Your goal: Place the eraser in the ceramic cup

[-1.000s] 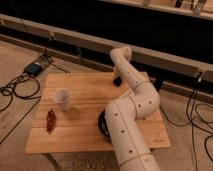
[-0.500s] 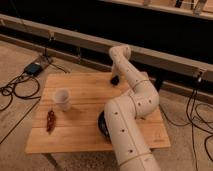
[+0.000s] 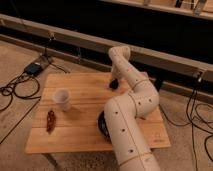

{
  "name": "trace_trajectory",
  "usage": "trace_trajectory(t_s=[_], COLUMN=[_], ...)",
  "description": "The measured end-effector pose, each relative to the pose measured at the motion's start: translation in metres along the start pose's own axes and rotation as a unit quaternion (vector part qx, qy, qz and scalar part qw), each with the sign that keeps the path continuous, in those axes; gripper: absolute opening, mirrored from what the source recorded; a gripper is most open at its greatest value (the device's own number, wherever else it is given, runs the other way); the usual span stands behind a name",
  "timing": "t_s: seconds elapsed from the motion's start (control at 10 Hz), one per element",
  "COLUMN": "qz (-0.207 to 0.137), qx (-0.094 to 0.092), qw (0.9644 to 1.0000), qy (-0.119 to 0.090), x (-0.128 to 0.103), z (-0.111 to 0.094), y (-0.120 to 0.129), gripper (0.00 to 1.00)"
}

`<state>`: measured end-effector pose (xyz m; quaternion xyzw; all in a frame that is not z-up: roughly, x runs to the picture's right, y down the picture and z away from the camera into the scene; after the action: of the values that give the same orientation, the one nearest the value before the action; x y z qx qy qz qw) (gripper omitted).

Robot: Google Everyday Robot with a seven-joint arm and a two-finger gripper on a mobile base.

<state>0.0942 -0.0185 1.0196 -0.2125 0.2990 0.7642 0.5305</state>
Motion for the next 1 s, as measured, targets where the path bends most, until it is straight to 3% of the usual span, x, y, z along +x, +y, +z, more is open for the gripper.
trace_trajectory(t_s=[0.4, 1.0], qz=[-0.005, -0.004], qx=[0.000, -0.005], qw=[0.9992, 0.9968], qy=[0.040, 0.080], x=[0.021, 0.041], z=[0.004, 0.009], y=[0.002, 0.001], gripper=[0.00, 0.00])
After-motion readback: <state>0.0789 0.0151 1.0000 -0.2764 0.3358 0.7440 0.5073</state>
